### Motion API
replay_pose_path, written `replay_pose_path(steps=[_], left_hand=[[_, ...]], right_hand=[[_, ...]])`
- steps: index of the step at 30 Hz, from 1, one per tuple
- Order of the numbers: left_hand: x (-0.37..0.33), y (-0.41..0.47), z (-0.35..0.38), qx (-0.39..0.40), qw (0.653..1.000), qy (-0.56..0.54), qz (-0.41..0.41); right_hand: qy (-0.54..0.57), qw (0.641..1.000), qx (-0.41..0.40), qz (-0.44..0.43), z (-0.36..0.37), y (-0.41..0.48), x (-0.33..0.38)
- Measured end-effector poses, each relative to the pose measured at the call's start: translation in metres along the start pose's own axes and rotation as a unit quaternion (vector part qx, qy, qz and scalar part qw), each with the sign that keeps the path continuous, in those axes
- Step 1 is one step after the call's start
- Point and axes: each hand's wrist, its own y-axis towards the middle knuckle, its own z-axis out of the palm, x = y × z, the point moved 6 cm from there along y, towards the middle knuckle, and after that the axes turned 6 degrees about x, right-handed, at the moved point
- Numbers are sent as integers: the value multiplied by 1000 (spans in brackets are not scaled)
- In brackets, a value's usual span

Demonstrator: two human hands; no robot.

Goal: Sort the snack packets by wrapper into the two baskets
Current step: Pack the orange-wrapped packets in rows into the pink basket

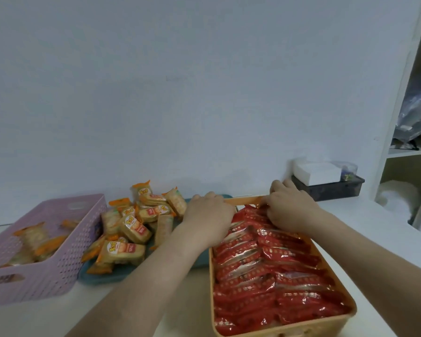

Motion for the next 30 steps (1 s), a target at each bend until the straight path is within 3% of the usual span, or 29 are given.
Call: replay_pose_path(steps=[3, 5, 7, 9, 13, 16, 20, 23, 26, 30], left_hand=[[2, -4, -5, -90, 992, -80, -36], [12, -9, -3, -128, 973, -168, -92], [21, -15, 14, -81, 927, -336, -148], [16, -21, 31, -35, 833, -525, -170], [16, -25, 36, -99, 758, -600, -235], [8, -21, 39, -127, 734, -619, -247], [2, -20, 44, -111, 718, -653, -215], [13, -30, 43, -85, 717, -666, -188], [56, -46, 35, -130, 775, -581, -211], [134, -73, 40, -136, 863, -416, -252]], right_hand=[[100, 992, -74, -20, -7, -6, 6], [112, 991, -42, -61, -3, -8, 19], [77, 992, 43, -87, 11, -8, 32], [61, 990, 91, -87, 18, -8, 34], [18, 992, 79, -93, 10, -8, 33], [14, 992, 94, -79, 0, -4, 33], [41, 991, 123, -31, -20, 4, 40], [36, 994, 81, -63, -37, 14, 73], [158, 979, 68, -110, -51, 25, 120], [272, 948, 149, -66, -37, 41, 173]])
